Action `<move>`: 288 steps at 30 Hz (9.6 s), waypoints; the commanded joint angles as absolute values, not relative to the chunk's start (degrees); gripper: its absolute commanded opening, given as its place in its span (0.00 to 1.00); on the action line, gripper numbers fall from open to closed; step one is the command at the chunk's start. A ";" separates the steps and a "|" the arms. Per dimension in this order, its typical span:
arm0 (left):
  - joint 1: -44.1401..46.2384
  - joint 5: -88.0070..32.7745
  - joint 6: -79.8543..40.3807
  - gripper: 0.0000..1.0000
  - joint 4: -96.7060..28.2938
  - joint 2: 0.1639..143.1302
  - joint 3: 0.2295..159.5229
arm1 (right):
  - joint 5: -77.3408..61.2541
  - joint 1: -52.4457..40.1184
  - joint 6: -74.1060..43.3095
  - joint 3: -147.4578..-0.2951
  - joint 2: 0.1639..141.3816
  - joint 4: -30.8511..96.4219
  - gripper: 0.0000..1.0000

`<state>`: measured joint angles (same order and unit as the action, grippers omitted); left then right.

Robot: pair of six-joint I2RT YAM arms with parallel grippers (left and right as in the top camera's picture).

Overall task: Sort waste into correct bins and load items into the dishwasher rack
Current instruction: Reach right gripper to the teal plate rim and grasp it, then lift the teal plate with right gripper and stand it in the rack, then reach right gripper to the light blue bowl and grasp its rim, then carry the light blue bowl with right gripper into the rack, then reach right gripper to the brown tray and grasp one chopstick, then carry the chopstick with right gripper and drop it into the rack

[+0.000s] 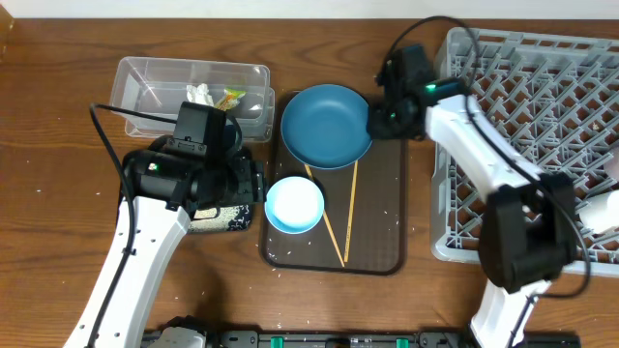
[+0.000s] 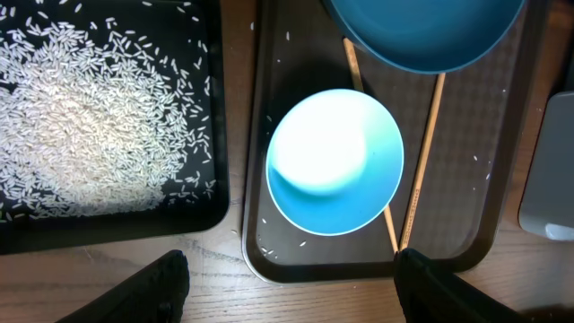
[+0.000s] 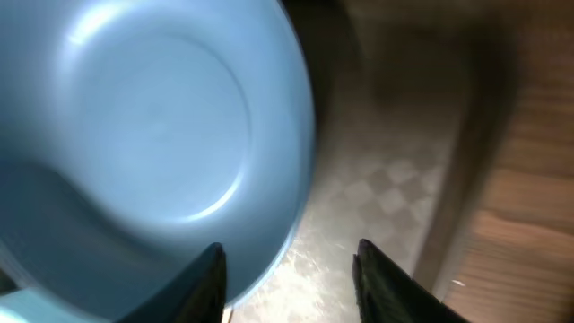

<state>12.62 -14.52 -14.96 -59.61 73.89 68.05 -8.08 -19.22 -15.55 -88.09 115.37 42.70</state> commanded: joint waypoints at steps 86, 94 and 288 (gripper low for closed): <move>12.45 -13.41 -14.85 0.76 -59.20 74.24 67.59 | 52.53 20.32 44.69 -95.79 116.64 7.42 0.01; 12.45 -13.43 -14.85 0.76 -59.13 74.24 67.59 | 52.47 17.50 28.84 -95.79 116.01 19.05 0.05; 6.66 10.98 -33.54 0.94 -70.65 74.24 67.59 | -3.18 -26.02 -18.98 -84.55 107.79 59.33 0.01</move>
